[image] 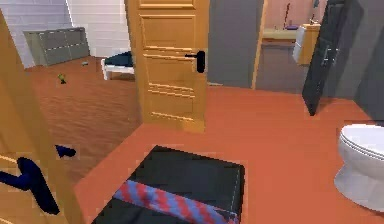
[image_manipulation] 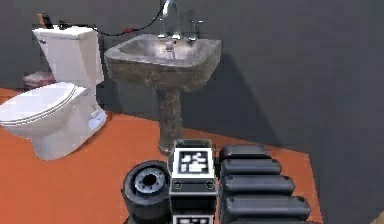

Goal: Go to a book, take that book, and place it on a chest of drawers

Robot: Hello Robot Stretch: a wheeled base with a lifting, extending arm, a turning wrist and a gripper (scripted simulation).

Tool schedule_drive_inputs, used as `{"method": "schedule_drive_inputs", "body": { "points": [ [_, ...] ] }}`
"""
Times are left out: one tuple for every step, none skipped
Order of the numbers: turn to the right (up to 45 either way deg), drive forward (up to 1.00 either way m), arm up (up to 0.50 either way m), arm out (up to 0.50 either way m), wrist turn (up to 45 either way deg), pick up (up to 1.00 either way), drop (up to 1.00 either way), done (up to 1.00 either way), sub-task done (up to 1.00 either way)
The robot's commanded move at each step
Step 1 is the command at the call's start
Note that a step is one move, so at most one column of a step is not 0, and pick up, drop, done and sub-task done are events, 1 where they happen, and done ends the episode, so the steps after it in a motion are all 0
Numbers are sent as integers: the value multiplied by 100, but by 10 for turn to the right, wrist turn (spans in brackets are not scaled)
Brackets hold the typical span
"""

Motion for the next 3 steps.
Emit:
{"method": "schedule_drive_inputs", "body": {
  "points": [
    [0, 50, 0, 0, 0, 0, 0, 0, 0],
    [-240, 0, 0, 0, 0, 0, 0, 0, 0],
    [0, 45, 0, 0, 0, 0, 0, 0, 0]
  ]
}}
